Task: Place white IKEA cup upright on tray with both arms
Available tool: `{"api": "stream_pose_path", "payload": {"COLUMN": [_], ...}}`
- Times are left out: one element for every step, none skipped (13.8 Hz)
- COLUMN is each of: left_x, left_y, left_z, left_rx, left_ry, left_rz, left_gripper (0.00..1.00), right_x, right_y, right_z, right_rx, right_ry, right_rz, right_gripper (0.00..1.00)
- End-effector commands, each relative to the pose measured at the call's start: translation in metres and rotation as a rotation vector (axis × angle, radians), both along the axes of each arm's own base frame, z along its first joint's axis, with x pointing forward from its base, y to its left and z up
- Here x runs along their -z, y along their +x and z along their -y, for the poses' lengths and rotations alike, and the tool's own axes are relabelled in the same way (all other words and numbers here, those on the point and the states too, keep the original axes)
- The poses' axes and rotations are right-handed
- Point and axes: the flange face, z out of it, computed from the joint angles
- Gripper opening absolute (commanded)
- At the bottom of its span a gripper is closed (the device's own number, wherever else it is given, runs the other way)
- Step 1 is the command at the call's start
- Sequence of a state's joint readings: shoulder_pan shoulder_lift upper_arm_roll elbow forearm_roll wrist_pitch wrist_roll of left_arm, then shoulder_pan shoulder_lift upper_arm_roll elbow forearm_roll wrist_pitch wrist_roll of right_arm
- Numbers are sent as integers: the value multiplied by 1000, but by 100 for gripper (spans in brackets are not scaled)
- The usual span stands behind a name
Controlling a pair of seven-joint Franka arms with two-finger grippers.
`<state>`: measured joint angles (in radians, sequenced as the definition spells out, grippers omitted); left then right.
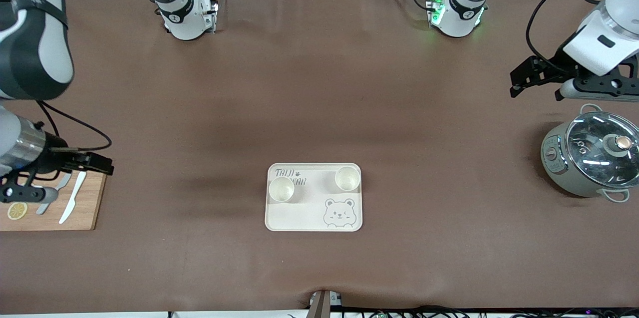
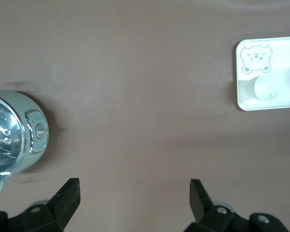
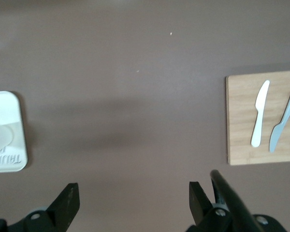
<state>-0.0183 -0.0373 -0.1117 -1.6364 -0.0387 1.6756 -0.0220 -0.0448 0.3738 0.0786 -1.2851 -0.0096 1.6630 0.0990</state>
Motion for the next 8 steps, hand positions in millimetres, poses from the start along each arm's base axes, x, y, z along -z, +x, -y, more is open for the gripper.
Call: {"api": "stream_pose_path", "payload": {"left_x": [-5,-6,-6,-10,-18,-23,-24,-22], "left_y": [-2,-4,-7,-11,-11,-11,-13,-13], "left_z": [-16,-16,-15,-13,-11,-11,-11,-10], "left_rx": [43,33,29,21,-3,-27,-29,-25], "left_ry": [-8,-10,-10,-11,-15,-20,-21,-18], "left_rz": [13,2,-28,-42,-33,-29,-34,-42], "left_gripper": [100,100,100,100,100,100,100,100], "right_x": [-24,-30,-37,-45,-52,-58,-61,-62], "right_y": [-37,-45,-53,-60,-67,-75,-82,-86], "right_z": [3,5,9,10,9,8,8,7], "right_rx": [-6,-2,6,8,8,8,9,7], "right_ry": [20,16,14,12,10,8,5,4], "right_rz": [11,16,20,28,34,38,41,41], "right_gripper": [100,100,100,100,100,100,100,100]}}
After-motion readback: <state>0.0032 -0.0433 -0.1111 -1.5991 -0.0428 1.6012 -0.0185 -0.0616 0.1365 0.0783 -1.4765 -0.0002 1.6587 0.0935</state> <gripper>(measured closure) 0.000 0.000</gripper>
